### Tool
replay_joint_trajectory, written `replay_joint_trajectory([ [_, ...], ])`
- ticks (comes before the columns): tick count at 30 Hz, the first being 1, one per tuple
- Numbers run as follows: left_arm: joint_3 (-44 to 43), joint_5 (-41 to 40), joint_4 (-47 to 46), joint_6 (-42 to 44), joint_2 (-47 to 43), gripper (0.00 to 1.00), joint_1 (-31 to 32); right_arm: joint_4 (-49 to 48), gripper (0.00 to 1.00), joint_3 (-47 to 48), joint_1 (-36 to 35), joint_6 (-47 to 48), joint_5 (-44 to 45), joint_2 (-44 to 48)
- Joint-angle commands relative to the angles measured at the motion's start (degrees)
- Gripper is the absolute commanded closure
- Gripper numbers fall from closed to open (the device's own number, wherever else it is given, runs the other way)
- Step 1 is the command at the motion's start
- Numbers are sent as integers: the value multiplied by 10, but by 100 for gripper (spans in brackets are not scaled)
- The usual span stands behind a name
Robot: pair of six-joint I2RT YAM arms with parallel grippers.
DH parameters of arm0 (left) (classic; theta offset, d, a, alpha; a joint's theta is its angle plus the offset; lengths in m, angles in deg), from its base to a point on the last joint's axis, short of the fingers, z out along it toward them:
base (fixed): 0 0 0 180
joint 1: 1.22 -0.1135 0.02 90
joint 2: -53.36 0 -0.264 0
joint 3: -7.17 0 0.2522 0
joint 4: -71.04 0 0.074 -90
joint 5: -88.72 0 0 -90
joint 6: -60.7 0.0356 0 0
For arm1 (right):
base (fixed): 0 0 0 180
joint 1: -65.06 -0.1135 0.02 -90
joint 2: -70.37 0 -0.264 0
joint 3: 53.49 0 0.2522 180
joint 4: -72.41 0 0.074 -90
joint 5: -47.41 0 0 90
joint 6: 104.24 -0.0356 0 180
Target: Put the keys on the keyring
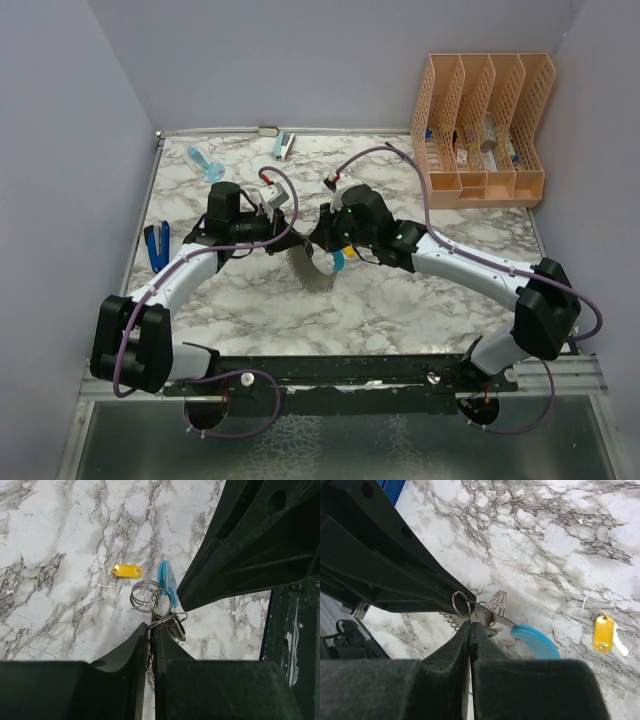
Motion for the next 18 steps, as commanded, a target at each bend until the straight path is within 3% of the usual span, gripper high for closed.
replay_joint_trajectory([
  [1, -8, 20, -10, -7, -19, 100, -3, 10, 99, -10, -3, -4, 29, 23],
  [18, -7, 86, -32, -40, 2, 100, -4, -5, 95, -17, -3, 23, 20, 57],
])
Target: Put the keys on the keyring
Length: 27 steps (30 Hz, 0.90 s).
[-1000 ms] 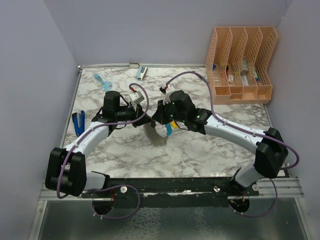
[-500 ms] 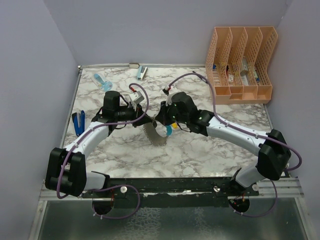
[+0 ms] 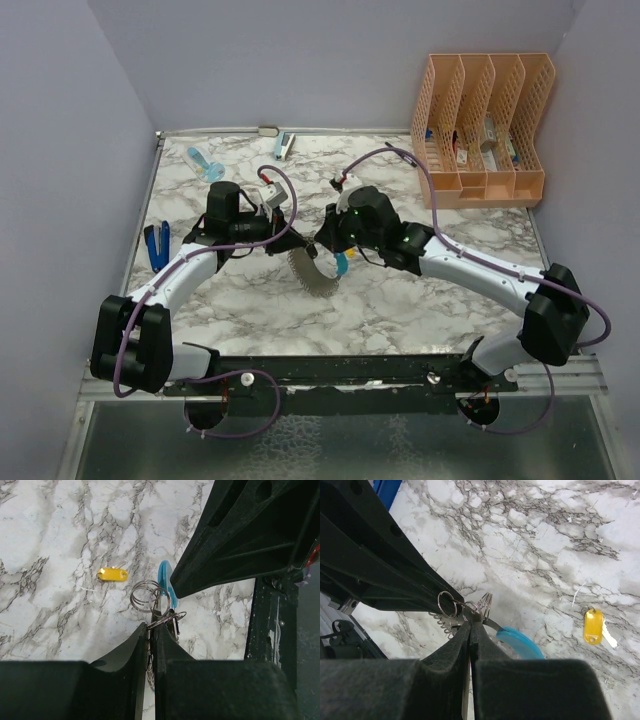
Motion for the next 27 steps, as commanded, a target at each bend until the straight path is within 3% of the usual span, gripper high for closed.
replay_joint_trajectory([
  [1, -8, 59, -28, -23, 3, 100, -3, -7, 94, 9, -3, 28, 4, 32],
  [11, -4, 97, -36, -28, 6, 100, -3, -8, 92, 39, -2, 58, -123, 21],
  [27, -4, 164, -42, -17, -8, 100, -3, 9, 83, 33, 27, 63, -199, 32],
])
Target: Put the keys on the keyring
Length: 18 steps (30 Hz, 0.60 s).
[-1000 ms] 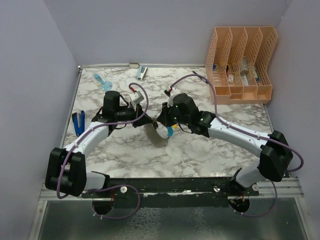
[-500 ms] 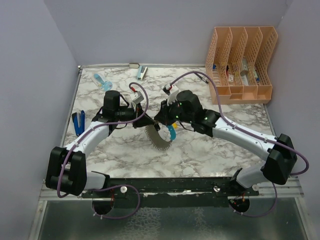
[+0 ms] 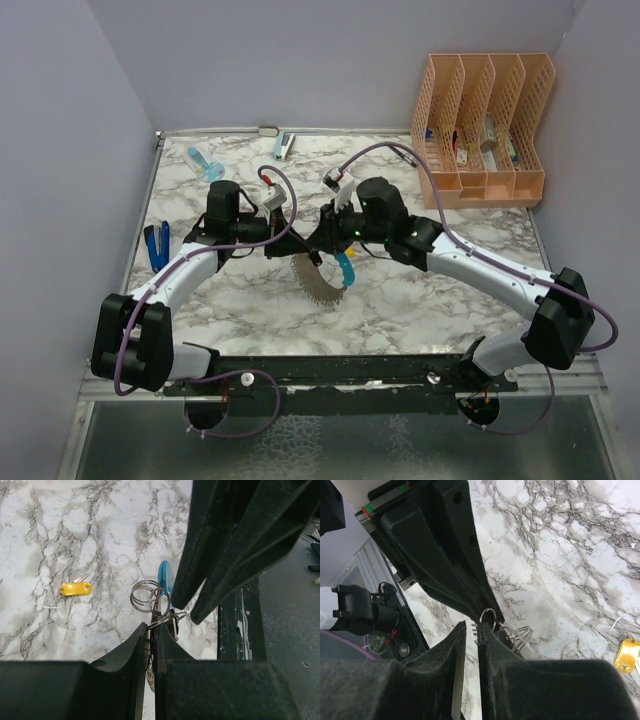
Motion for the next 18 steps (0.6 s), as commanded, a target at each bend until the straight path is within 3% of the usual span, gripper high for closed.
replay_joint_trajectory([
  [1, -4, 60, -19, 3, -15, 100, -2, 6, 83, 7, 14, 8, -34, 11],
  [18, -6, 75, -14, 13, -15, 100, -1, -6, 84, 7, 23, -3, -102, -10],
])
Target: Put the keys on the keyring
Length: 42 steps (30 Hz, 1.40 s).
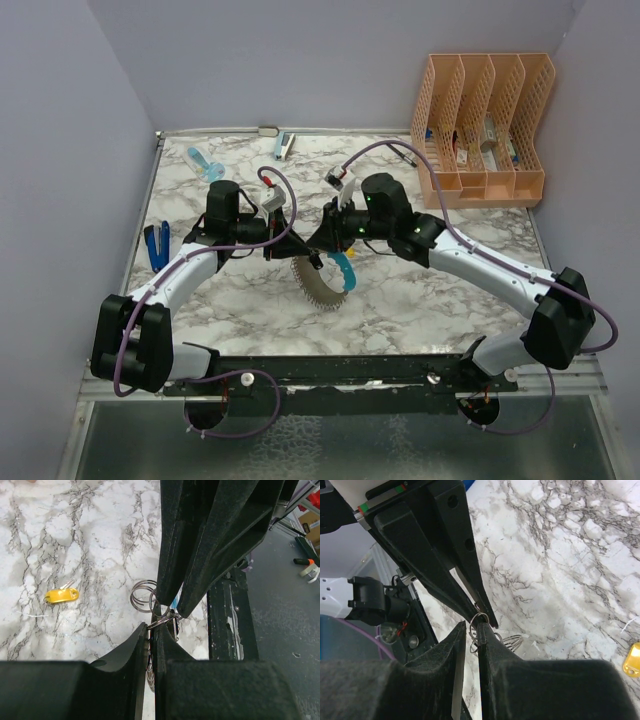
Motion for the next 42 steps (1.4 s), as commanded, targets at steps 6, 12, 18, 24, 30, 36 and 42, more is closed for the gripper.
replay_joint_trajectory([
  [6, -9, 34, -1, 16, -15, 100, -1, -6, 83, 3, 1, -5, -59, -20],
  [12, -10, 37, 2, 20, -15, 100, 0, -7, 84, 8, 1, -2, -62, -24],
  [18, -10, 40, 5, 24, -14, 100, 1, -8, 89, 19, 1, 3, -63, -29],
  [24, -13, 41, 16, 33, -13, 100, 1, -9, 93, 23, 1, 6, -66, -35],
  [30, -19, 43, 33, 46, -11, 100, 2, -19, 99, 19, 1, 5, -60, -31],
  [36, -56, 18, 132, 125, -12, 98, 2, -46, 99, -1, 2, -21, -52, -18],
  [42, -105, -67, 209, 196, -32, 63, 2, -97, 99, -52, 2, -82, -1, 25],
])
